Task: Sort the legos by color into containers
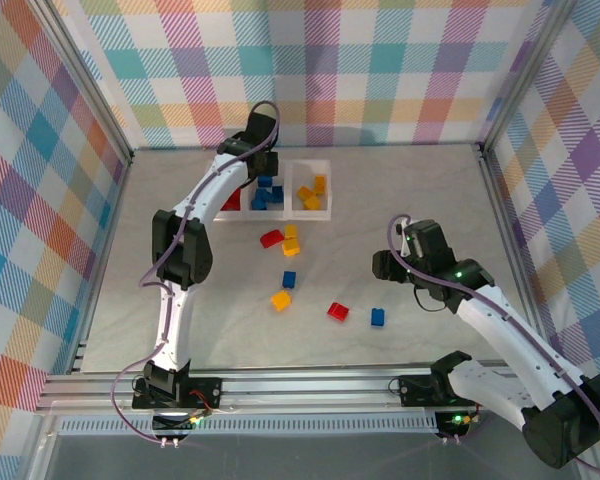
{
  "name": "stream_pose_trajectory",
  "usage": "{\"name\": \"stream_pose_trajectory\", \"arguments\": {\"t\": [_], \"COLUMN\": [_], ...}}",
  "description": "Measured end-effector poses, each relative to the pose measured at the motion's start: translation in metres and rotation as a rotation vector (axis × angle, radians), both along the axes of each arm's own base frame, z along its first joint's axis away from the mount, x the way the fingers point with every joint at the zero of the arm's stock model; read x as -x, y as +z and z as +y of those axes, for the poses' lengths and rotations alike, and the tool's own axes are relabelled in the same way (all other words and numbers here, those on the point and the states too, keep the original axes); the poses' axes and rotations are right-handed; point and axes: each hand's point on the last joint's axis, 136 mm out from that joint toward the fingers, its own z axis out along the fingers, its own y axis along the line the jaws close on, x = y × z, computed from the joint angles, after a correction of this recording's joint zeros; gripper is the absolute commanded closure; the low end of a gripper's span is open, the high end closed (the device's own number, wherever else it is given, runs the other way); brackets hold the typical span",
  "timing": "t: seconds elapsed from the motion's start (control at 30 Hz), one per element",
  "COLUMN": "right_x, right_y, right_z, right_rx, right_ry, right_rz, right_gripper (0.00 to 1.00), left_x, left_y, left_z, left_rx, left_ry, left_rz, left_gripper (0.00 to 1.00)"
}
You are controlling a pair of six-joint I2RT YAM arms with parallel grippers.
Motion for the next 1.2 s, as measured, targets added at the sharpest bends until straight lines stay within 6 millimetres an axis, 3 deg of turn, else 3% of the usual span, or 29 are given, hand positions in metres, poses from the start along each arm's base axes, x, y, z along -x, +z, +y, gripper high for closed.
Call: {"name": "stream_pose_trajectory", "arguments": {"t": [0.1,0.2,0.4,0.6,0.8,0.97,1.1,1.2], "right_x": [0.005,0.009,0.021,0.036,0.051,0.063,0.072,0.072], "right_y": [-0.011,-0.028,-0.064,-0.078,-0.082,-0.102,-0.126,-0.133], "right_z": [-0.002,-0.004,-0.001,0.040,0.073,0.085,0.088,0.094], "right_rx": [0.007,0.018,0.032,0.010,0.012,0.072,0.154,0.199], "right_ry": [-0.011,-0.026,-0.021,0.142,0.311,0.391,0.430,0.456], "right_rz": [0.035,0.084,0.198,0.219,0.196,0.239,0.297,0.314], "right_gripper": [0.35,0.35,0.34,0.29,0.21,0.17,0.17,0.20], "left_x": [0.002,0.017,0.075,0.133,0.171,0.206,0.227,0.235], "left_y": [0.002,0.002,0.011,0.012,-0.019,-0.039,-0.034,-0.021], "left_z": [0.001,0.006,0.026,0.036,0.019,0.015,0.029,0.033], "left_rx": [0.003,0.001,0.043,0.134,0.154,0.156,0.166,0.188], "left_ry": [0.002,0.010,0.051,0.081,0.054,0.048,0.077,0.083], "left_rz": [-0.001,0.023,0.066,0.075,0.155,0.212,0.209,0.179], "left_gripper": [0.55,0.54,0.53,0.53,0.52,0.52,0.51,0.51]}}
